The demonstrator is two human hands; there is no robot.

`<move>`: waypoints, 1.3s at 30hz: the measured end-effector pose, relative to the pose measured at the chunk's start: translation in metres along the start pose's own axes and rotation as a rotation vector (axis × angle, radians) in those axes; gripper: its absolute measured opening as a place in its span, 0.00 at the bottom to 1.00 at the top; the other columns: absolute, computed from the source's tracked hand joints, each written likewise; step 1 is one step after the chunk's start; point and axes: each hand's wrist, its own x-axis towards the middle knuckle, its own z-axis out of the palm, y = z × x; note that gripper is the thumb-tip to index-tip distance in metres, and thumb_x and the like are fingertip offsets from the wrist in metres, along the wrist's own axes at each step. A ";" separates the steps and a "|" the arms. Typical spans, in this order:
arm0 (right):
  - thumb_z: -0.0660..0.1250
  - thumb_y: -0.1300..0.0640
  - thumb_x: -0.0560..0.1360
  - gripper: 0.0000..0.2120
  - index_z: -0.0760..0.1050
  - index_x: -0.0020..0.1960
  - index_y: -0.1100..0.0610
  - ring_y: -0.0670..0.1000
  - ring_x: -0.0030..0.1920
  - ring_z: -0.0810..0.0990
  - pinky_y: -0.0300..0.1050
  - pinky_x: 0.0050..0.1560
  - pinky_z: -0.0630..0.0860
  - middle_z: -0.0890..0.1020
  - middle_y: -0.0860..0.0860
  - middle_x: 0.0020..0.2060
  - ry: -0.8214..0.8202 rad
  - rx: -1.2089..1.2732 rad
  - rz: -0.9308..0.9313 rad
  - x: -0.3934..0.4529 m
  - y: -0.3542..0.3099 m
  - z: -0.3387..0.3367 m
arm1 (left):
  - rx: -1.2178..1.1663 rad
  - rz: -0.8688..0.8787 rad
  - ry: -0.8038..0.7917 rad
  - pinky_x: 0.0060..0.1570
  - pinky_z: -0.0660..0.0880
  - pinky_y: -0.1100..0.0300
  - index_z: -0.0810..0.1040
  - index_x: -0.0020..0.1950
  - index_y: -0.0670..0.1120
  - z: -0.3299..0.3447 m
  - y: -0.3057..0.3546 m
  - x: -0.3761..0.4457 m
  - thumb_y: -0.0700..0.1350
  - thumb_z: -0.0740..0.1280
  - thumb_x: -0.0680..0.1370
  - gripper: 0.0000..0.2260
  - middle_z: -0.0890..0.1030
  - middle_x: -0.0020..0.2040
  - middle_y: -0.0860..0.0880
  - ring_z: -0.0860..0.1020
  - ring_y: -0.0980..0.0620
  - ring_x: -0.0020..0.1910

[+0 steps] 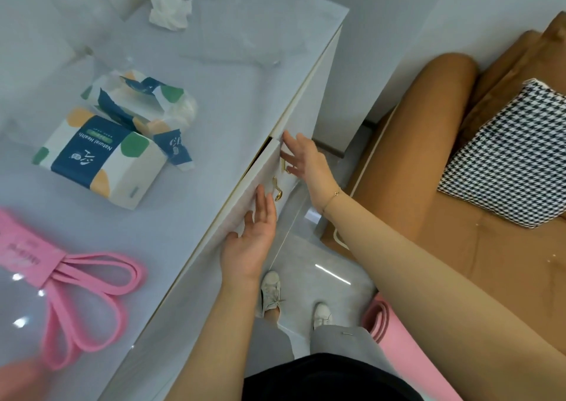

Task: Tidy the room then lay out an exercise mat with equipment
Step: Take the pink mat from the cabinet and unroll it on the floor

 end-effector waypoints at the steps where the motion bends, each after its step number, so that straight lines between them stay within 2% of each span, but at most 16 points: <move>1: 0.51 0.48 0.82 0.13 0.71 0.61 0.44 0.46 0.60 0.74 0.41 0.64 0.67 0.72 0.46 0.68 -0.031 0.005 -0.004 0.002 0.000 0.000 | 0.014 0.059 -0.021 0.54 0.70 0.37 0.61 0.74 0.44 0.003 -0.003 -0.003 0.58 0.45 0.83 0.26 0.76 0.59 0.29 0.77 0.30 0.54; 2: 0.50 0.47 0.82 0.16 0.71 0.65 0.47 0.45 0.61 0.74 0.40 0.64 0.66 0.72 0.46 0.69 -0.056 0.010 0.000 0.004 0.001 -0.001 | 0.039 0.077 -0.045 0.54 0.70 0.38 0.60 0.75 0.47 0.003 -0.006 -0.002 0.58 0.44 0.82 0.26 0.77 0.59 0.31 0.77 0.31 0.54; 4: 0.50 0.48 0.82 0.19 0.72 0.67 0.50 0.44 0.62 0.74 0.41 0.68 0.64 0.74 0.46 0.67 -0.045 0.000 -0.027 0.006 0.000 -0.008 | 0.274 0.116 -0.012 0.58 0.69 0.40 0.61 0.75 0.52 0.001 -0.013 -0.002 0.59 0.43 0.82 0.24 0.77 0.61 0.34 0.77 0.34 0.57; 6: 0.52 0.50 0.81 0.18 0.75 0.64 0.50 0.43 0.63 0.74 0.42 0.70 0.62 0.77 0.46 0.64 0.062 0.014 -0.103 0.001 -0.001 -0.025 | 0.687 0.111 -0.010 0.65 0.67 0.42 0.65 0.73 0.53 -0.004 -0.026 -0.002 0.59 0.46 0.82 0.22 0.76 0.65 0.40 0.75 0.38 0.62; 8: 0.53 0.52 0.81 0.17 0.75 0.64 0.53 0.45 0.62 0.76 0.40 0.66 0.66 0.78 0.48 0.62 0.208 0.114 -0.135 -0.012 0.001 -0.052 | 1.107 0.113 -0.065 0.69 0.65 0.46 0.67 0.72 0.52 -0.004 -0.042 0.001 0.57 0.48 0.82 0.21 0.76 0.67 0.45 0.74 0.44 0.65; 10: 0.52 0.55 0.82 0.17 0.75 0.63 0.55 0.47 0.59 0.79 0.41 0.64 0.71 0.80 0.51 0.59 0.336 0.165 -0.138 -0.032 0.015 -0.086 | 1.378 0.091 -0.111 0.68 0.66 0.51 0.67 0.73 0.51 -0.008 -0.056 0.009 0.54 0.50 0.83 0.20 0.75 0.68 0.48 0.74 0.50 0.65; 14: 0.50 0.59 0.81 0.18 0.77 0.58 0.54 0.47 0.53 0.82 0.41 0.56 0.76 0.83 0.53 0.54 0.632 0.219 -0.088 -0.090 0.070 -0.155 | 1.769 -0.074 -0.158 0.65 0.68 0.55 0.67 0.71 0.50 -0.026 -0.090 0.032 0.48 0.54 0.83 0.17 0.76 0.65 0.51 0.74 0.52 0.65; 18: 0.52 0.60 0.81 0.16 0.76 0.59 0.57 0.49 0.50 0.83 0.37 0.47 0.76 0.83 0.54 0.51 0.985 0.406 -0.048 -0.155 0.131 -0.209 | 2.118 -0.392 -0.205 0.64 0.69 0.56 0.71 0.68 0.50 -0.065 -0.145 0.052 0.46 0.58 0.81 0.15 0.79 0.61 0.53 0.76 0.54 0.62; 20: 0.54 0.59 0.81 0.15 0.76 0.62 0.58 0.47 0.48 0.83 0.36 0.46 0.76 0.83 0.54 0.51 1.116 0.501 -0.006 -0.192 0.162 -0.233 | 2.271 -0.554 -0.219 0.63 0.69 0.56 0.72 0.66 0.49 -0.098 -0.179 0.061 0.45 0.59 0.81 0.14 0.79 0.61 0.52 0.76 0.53 0.61; 23: 0.52 0.60 0.82 0.16 0.74 0.62 0.58 0.49 0.49 0.81 0.40 0.51 0.77 0.82 0.55 0.52 1.219 0.592 0.033 -0.233 0.195 -0.252 | 2.441 -0.716 -0.261 0.63 0.69 0.56 0.76 0.60 0.52 -0.142 -0.217 0.067 0.45 0.59 0.81 0.10 0.80 0.60 0.52 0.77 0.53 0.60; 25: 0.51 0.61 0.81 0.15 0.74 0.60 0.57 0.49 0.48 0.81 0.38 0.48 0.78 0.82 0.55 0.50 1.316 0.679 0.023 -0.264 0.213 -0.264 | 2.526 -0.850 -0.284 0.62 0.70 0.56 0.77 0.56 0.54 -0.179 -0.244 0.067 0.46 0.59 0.81 0.08 0.80 0.58 0.55 0.77 0.54 0.60; 28: 0.53 0.61 0.80 0.15 0.77 0.57 0.56 0.53 0.49 0.82 0.45 0.53 0.78 0.84 0.55 0.49 1.453 0.796 0.057 -0.304 0.247 -0.286 | 2.628 -1.011 -0.334 0.63 0.70 0.55 0.77 0.56 0.53 -0.237 -0.284 0.070 0.46 0.59 0.81 0.09 0.81 0.58 0.54 0.77 0.55 0.59; 30: 0.54 0.61 0.80 0.14 0.78 0.58 0.57 0.53 0.48 0.82 0.49 0.54 0.76 0.84 0.54 0.48 1.480 0.860 0.090 -0.322 0.271 -0.300 | 2.676 -1.077 -0.345 0.62 0.70 0.55 0.77 0.58 0.52 -0.274 -0.302 0.073 0.46 0.59 0.81 0.09 0.80 0.60 0.52 0.78 0.55 0.59; 34: 0.56 0.60 0.80 0.13 0.78 0.57 0.58 0.52 0.47 0.82 0.46 0.52 0.76 0.84 0.54 0.49 1.485 0.964 0.190 -0.349 0.323 -0.323 | 2.786 -1.171 -0.295 0.59 0.71 0.58 0.76 0.59 0.49 -0.351 -0.325 0.090 0.43 0.60 0.81 0.09 0.80 0.58 0.50 0.78 0.55 0.54; 37: 0.57 0.60 0.80 0.11 0.78 0.53 0.56 0.53 0.48 0.81 0.49 0.56 0.76 0.83 0.54 0.48 1.524 1.053 0.253 -0.350 0.375 -0.340 | 2.904 -1.236 -0.264 0.60 0.70 0.57 0.75 0.62 0.46 -0.408 -0.328 0.125 0.42 0.60 0.81 0.11 0.79 0.58 0.50 0.77 0.53 0.58; 39: 0.57 0.59 0.80 0.11 0.78 0.52 0.57 0.54 0.48 0.81 0.50 0.56 0.76 0.83 0.54 0.48 1.549 1.110 0.292 -0.337 0.418 -0.355 | 2.985 -1.271 -0.274 0.56 0.71 0.61 0.74 0.63 0.45 -0.450 -0.327 0.160 0.41 0.59 0.81 0.12 0.78 0.59 0.50 0.75 0.53 0.58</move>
